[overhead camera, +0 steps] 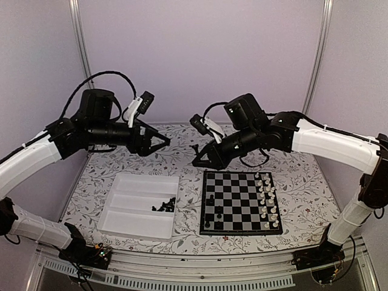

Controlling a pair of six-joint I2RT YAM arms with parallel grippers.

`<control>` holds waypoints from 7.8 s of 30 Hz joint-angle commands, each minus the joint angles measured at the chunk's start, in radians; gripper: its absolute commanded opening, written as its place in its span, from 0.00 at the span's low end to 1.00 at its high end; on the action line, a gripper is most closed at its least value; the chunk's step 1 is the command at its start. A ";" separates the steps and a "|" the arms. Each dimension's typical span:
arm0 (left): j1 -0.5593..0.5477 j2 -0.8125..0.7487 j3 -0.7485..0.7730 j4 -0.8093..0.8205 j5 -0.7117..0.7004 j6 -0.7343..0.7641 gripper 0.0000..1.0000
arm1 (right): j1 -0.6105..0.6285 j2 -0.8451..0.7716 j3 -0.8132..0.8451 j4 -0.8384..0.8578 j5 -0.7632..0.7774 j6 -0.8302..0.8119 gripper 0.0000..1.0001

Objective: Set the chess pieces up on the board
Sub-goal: Place the chess piece on the chessboard, then pick up the chess piece from the storage box.

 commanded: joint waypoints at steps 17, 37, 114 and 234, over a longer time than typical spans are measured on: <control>-0.343 0.019 0.020 -0.073 -0.182 0.547 0.68 | 0.002 0.107 0.122 -0.316 -0.338 -0.102 0.04; -0.512 0.197 0.124 -0.191 -0.449 0.757 0.41 | 0.003 0.142 0.125 -0.332 -0.405 -0.144 0.05; -0.308 0.166 -0.121 0.351 -0.149 -0.137 0.11 | -0.069 -0.095 -0.020 0.059 -0.199 0.180 0.48; -0.107 0.392 -0.174 -0.347 -0.333 -0.345 0.38 | -0.051 0.034 -0.137 -0.075 0.245 0.085 0.43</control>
